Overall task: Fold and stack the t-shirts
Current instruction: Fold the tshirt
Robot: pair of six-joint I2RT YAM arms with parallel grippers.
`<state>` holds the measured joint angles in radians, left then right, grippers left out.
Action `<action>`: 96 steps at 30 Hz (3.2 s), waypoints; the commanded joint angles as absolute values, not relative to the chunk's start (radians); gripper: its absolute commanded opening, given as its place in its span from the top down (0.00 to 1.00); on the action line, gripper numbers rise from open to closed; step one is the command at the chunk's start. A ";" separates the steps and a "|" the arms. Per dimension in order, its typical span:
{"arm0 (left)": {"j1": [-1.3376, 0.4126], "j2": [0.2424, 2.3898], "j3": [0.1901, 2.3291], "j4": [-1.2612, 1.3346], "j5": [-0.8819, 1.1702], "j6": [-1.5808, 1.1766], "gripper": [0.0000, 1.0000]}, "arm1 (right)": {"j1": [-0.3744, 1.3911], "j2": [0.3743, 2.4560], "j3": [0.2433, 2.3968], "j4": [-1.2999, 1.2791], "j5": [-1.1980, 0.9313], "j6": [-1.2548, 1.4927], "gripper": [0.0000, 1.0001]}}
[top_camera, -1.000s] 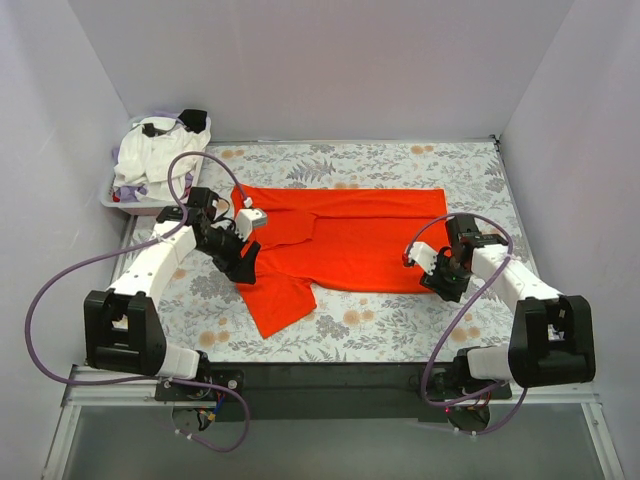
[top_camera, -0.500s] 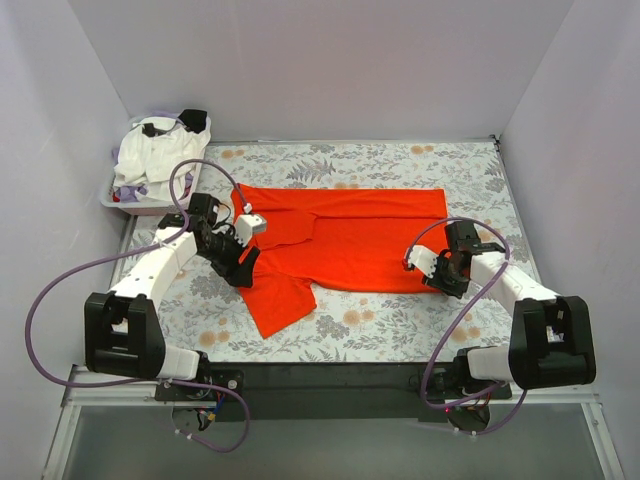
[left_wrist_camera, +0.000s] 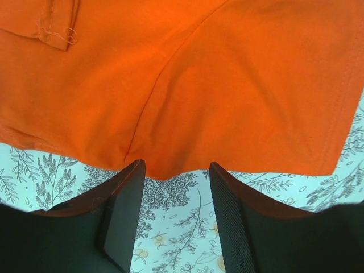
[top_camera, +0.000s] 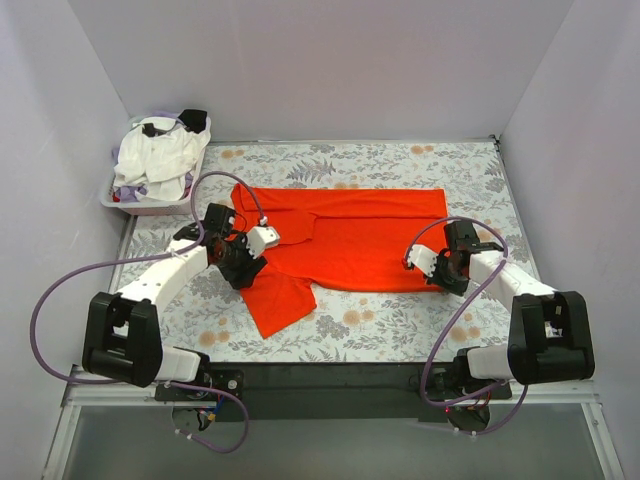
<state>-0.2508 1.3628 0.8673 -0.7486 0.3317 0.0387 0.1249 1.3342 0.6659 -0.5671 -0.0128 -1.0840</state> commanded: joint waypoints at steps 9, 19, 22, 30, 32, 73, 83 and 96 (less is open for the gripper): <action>-0.304 1.376 0.752 -0.627 0.232 0.083 0.54 | 0.129 1.356 0.719 -0.587 -0.017 -1.069 0.99; -0.321 1.430 0.701 -0.598 0.210 0.083 0.57 | 0.127 1.370 0.735 -0.603 -0.031 -1.074 0.99; -0.334 1.448 0.672 -0.578 0.193 0.068 0.63 | 0.127 1.376 0.735 -0.604 -0.026 -1.074 0.99; -0.342 1.373 0.759 -0.644 0.201 0.005 0.58 | 0.127 1.365 0.730 -0.620 -0.032 -1.069 0.99; -0.342 1.368 0.831 -0.707 0.210 0.005 0.58 | 0.129 1.359 0.726 -0.620 -0.035 -1.069 0.99; -0.429 1.460 0.663 -0.611 0.069 -0.144 0.69 | 0.127 1.405 0.765 -0.643 -0.051 -1.057 0.99; -0.472 1.459 0.712 -0.693 0.066 -0.179 1.00 | 0.129 1.404 0.778 -0.653 -0.054 -1.057 0.99; -0.472 1.221 0.839 -1.041 0.172 -0.121 1.00 | 0.114 1.195 0.732 -0.765 -0.048 -1.155 0.99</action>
